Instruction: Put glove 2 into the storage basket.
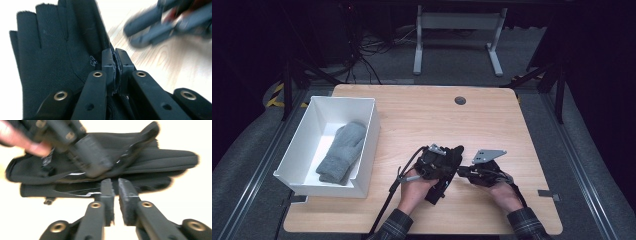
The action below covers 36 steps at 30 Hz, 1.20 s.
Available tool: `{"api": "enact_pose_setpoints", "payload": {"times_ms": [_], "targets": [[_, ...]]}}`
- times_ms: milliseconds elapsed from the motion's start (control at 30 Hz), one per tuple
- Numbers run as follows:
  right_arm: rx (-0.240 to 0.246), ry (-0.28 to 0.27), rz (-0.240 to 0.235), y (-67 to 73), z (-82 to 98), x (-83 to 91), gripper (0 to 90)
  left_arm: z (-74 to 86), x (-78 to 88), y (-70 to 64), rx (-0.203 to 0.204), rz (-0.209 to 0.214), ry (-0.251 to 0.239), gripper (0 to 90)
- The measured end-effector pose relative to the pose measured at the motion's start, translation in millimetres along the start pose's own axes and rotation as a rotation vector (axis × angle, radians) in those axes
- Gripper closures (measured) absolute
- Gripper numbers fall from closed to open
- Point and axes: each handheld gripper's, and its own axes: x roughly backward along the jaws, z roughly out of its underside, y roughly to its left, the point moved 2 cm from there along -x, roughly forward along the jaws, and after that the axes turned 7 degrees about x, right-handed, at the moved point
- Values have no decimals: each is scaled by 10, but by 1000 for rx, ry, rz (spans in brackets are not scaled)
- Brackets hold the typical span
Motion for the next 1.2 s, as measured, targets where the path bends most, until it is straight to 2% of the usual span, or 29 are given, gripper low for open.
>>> {"api": "enact_pose_setpoints", "payload": {"times_ms": [67, 100, 233, 267, 333, 367, 400, 433, 467, 567, 633, 833, 933, 1000, 1067, 1200], "targets": [[-6, -4, 16, -37, 21, 28, 746, 4, -12, -2, -2, -3, 1, 846], [-14, -9, 32, -71, 42, 51, 693, 6, -13, -12, -3, -11, -3, 846], [-50, 0, 86, -218, 146, 154, 542, -15, 69, -72, -18, -10, -25, 662], [-64, 2, 100, -263, 180, 182, 504, -18, 96, -84, -21, -5, -32, 650], [-79, 3, 124, -326, 233, 218, 441, -20, 173, -125, -32, 13, -41, 689], [-95, 13, 155, -397, 295, 253, 401, -9, 223, -164, -46, 33, -33, 807], [-95, 13, 155, -397, 295, 253, 401, -9, 223, -164, -46, 33, -33, 851], [-100, 16, 164, -423, 318, 264, 388, 11, 238, -192, -54, 41, -24, 851], [-115, 20, 174, -465, 352, 275, 373, 32, 233, -211, -56, 50, -19, 895], [-150, 39, 201, -586, 445, 294, 334, 101, 180, -247, -61, 58, 6, 898], [-160, 49, 222, -639, 488, 299, 306, 174, 89, -252, -60, 47, 37, 898], [-181, 64, 256, -747, 578, 325, 280, 237, 39, -251, -81, -3, 88, 899], [-184, 61, 272, -774, 604, 339, 259, 250, 75, -229, -79, -15, 97, 900], [-181, 58, 284, -777, 617, 331, 214, 257, 108, -203, -78, -25, 105, 899], [-177, 59, 306, -777, 627, 309, 157, 270, 160, -163, -83, -47, 121, 899], [-177, 56, 308, -776, 626, 297, 146, 298, 281, -64, -100, -92, 152, 899]]}}
